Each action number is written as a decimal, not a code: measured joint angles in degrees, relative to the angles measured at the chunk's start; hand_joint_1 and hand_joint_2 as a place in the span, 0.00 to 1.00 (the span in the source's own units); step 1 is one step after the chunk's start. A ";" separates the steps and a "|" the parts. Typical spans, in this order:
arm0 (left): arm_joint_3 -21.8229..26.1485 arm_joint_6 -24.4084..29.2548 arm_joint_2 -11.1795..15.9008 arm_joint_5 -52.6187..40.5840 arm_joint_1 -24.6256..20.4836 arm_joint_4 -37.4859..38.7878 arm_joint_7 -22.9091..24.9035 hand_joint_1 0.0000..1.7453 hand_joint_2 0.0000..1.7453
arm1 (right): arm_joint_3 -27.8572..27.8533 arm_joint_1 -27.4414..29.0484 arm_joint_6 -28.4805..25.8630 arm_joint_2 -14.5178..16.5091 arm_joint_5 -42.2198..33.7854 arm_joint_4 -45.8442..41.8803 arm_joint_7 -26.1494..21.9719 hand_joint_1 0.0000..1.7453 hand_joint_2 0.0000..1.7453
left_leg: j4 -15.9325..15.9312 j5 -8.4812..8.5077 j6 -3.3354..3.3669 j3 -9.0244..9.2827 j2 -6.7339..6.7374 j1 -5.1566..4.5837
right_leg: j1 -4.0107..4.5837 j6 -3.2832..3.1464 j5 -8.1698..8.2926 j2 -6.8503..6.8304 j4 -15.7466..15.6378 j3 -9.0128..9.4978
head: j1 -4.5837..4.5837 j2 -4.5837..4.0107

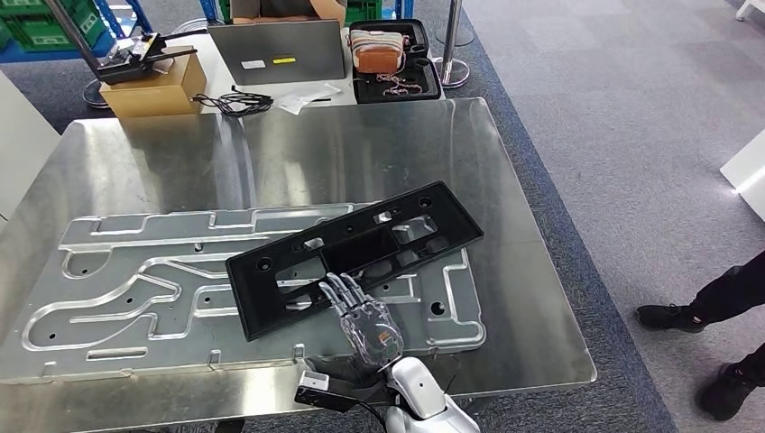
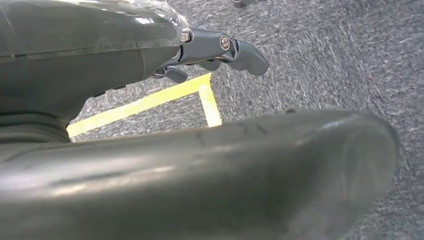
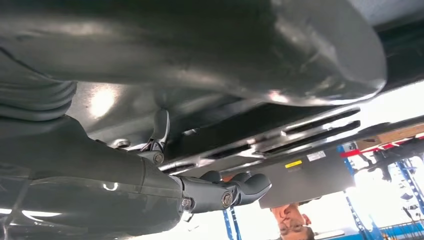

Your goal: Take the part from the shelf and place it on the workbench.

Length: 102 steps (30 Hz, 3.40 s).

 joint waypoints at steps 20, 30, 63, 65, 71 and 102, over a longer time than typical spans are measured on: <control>-0.43 -1.55 0.02 -0.04 -0.01 0.00 -0.27 0.00 0.00 | 6.48 -5.63 22.82 -10.06 7.79 -16.36 3.44 0.00 0.00 | 0.03 0.08 0.13 -0.17 -0.04 -0.08 | -0.12 0.07 0.04 -0.13 0.00 -0.13 | 0.00 0.00; -0.44 -1.72 0.02 0.22 -0.03 0.00 -0.28 0.00 0.00 | 10.32 -8.96 23.47 -13.15 7.27 -17.27 2.69 0.00 0.00 | 0.03 0.07 0.14 -0.51 -0.05 -0.10 | -0.18 0.09 0.03 -0.11 0.00 -0.45 | 0.00 0.00; -0.38 -1.63 0.09 1.27 0.42 0.00 -1.29 0.00 0.00 | 26.77 -27.91 26.67 -21.45 -9.43 -18.06 2.98 0.00 0.00 | 0.05 0.11 0.20 -0.72 -0.15 -0.16 | -0.24 0.15 0.07 -0.15 0.00 -0.67 | 0.00 0.00; -0.38 -1.73 0.09 1.27 0.42 0.00 -1.34 0.00 0.00 | 27.09 -27.91 26.52 -21.47 -9.52 -18.06 3.08 0.00 0.00 | 0.05 0.11 0.20 -0.72 -0.15 -0.16 | -0.24 0.15 0.07 -0.15 0.00 -0.67 | 0.00 0.00; -0.38 -2.42 0.09 1.26 0.42 0.00 -1.60 0.00 0.00 | 27.50 -27.90 26.15 -21.75 -9.76 -18.06 3.34 0.00 0.00 | 0.05 0.12 0.20 -0.71 -0.15 -0.16 | -0.24 0.15 0.07 -0.15 0.00 -0.67 | 0.00 0.00; -0.27 -6.61 0.08 2.38 0.50 0.00 -1.82 0.00 0.00 | 28.14 -26.39 24.03 -23.04 -9.14 -17.16 3.64 0.00 0.00 | 19.20 -7.69 -2.54 -10.63 0.77 1.11 | -2.46 0.86 0.80 -3.02 2.37 -4.49 | 0.02 0.00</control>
